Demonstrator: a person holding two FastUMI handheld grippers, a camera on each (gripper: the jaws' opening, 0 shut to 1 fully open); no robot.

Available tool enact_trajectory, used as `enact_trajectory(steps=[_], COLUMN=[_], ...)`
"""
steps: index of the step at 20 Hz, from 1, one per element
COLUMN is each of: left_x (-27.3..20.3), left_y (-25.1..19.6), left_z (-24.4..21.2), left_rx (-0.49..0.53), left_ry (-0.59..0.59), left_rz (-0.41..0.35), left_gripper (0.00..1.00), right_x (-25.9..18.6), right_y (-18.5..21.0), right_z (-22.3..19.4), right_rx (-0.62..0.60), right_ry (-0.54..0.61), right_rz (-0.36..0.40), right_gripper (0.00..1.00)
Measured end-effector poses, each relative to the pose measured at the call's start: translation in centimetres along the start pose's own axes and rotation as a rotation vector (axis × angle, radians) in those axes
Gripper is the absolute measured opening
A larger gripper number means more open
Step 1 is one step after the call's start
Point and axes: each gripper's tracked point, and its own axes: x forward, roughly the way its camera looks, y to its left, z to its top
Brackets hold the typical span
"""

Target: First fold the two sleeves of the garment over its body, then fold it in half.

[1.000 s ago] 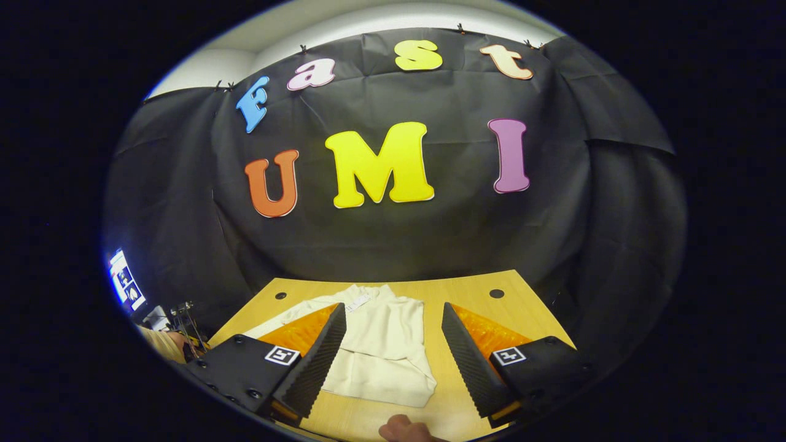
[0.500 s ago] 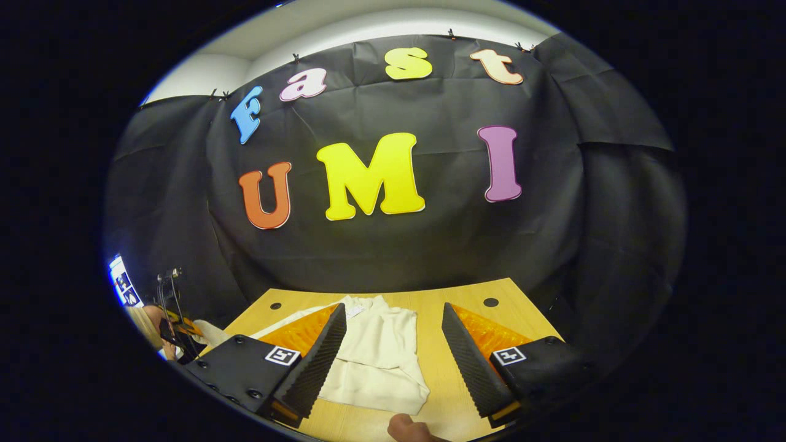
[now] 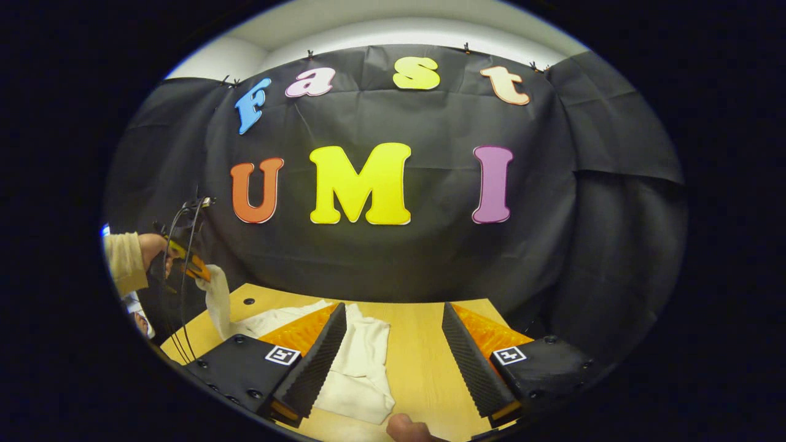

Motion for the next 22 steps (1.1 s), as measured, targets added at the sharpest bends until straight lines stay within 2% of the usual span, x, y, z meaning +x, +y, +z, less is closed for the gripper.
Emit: enact_trajectory(steps=[2, 7, 11, 14, 16, 22], left_x=[1.3, 3.7, 5.4, 6.2, 8.1, 9.7], left_y=[-4.3, -14.5, -22.9, -27.7, -29.9, -35.6], left_z=[1.3, 1.8, -1.3, -3.6, -5.9, -14.3], left_rx=[0.032, 0.117, 0.163, 0.180, 0.210, 0.231], left_ry=[-0.004, 0.006, 0.048, 0.079, 0.105, 0.221], left_rz=[-0.037, -0.114, -0.209, -0.247, -0.259, -0.302], left_gripper=[0.05, 0.05, 0.05, 0.06, 0.06, 0.06], right_x=[-0.3, -0.1, 0.6, 0.9, 0.8, 0.6], right_y=[-0.4, -1.1, -2.6, -3.5, -4.0, -6.2], right_z=[0.6, 0.1, -0.5, -1.5, -2.2, -4.8], right_rx=[-0.023, -0.028, -0.041, -0.041, -0.039, -0.015], right_ry=[-0.025, -0.007, 0.022, 0.055, 0.071, 0.132], right_rz=[-0.009, -0.014, -0.035, -0.054, -0.063, -0.103], right_gripper=[0.95, 0.98, 0.98, 0.98, 0.98, 0.99])
